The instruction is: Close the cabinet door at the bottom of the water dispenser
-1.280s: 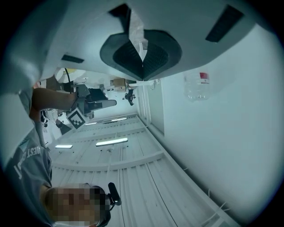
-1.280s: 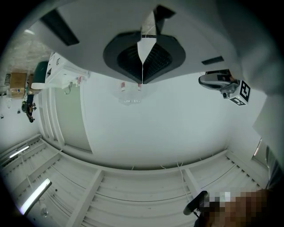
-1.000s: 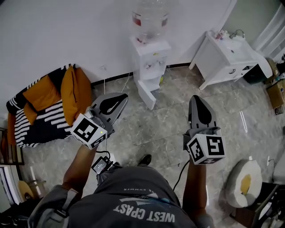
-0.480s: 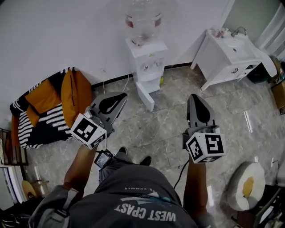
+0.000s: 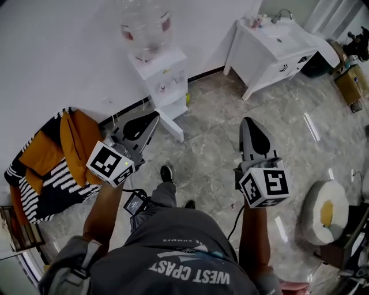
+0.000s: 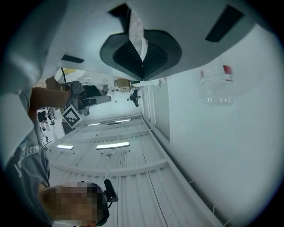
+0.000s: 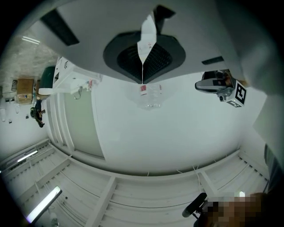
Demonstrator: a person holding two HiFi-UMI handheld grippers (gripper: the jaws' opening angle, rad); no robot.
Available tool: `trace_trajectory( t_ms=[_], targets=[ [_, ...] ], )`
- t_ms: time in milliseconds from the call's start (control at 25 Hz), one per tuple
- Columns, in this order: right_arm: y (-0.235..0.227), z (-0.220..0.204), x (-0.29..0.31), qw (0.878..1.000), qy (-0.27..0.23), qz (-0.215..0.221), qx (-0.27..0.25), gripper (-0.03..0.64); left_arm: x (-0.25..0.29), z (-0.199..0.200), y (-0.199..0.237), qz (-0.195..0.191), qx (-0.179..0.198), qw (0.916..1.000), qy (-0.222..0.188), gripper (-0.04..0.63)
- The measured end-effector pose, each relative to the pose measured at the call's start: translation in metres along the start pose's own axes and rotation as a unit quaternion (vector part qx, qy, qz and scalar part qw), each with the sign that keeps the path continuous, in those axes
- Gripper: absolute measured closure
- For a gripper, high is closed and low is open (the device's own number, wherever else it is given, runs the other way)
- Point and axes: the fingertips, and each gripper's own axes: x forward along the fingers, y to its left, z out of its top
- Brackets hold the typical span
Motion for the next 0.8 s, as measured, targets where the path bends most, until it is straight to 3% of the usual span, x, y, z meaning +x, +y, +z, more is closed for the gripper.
trace_trajectory(
  t_ms=[400,800],
  targets=[
    [-0.027,0.009,0.064,0.998,0.003,-0.069,0.003,0.589,0.073,0.002,0.074,-0.06,-0.01,0.9979,-0.02,0.58],
    [-0.029,0.009,0.141,0.995,0.01,-0.095,0.007,0.589,0.109,-0.018,0.145,-0.089,-0.019,0.9958,-0.01,0.58]
  ],
)
